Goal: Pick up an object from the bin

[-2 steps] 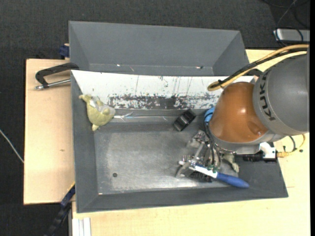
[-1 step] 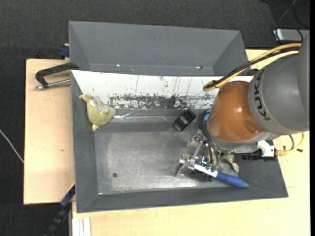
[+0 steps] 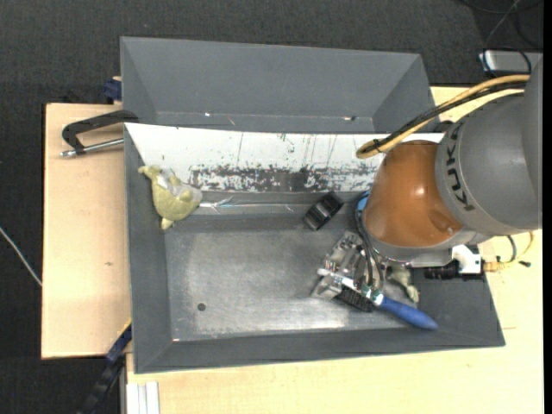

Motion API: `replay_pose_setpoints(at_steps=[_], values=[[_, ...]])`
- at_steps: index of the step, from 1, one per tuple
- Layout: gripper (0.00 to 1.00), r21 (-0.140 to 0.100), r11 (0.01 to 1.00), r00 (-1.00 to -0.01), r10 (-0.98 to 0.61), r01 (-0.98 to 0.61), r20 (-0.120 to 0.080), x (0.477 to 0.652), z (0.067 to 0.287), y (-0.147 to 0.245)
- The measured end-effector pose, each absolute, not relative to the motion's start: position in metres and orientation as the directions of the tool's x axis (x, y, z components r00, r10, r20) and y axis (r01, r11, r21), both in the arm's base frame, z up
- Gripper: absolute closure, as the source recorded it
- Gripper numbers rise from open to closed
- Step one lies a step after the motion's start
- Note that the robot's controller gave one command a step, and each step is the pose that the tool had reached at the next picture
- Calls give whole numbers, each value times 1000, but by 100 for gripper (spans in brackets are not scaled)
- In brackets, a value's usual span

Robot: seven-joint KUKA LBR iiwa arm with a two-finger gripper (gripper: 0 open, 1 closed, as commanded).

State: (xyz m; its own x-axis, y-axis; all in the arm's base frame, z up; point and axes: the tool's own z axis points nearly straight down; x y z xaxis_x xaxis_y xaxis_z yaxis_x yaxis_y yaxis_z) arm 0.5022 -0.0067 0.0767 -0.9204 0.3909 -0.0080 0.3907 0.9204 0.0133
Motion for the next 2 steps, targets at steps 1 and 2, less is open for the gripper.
replay_pose_setpoints(at_steps=[1,2], values=[[100,6,922,-922,387,387,-7,504,98,-4],[100,5,923,-923,385,385,-9,506,164,-3]])
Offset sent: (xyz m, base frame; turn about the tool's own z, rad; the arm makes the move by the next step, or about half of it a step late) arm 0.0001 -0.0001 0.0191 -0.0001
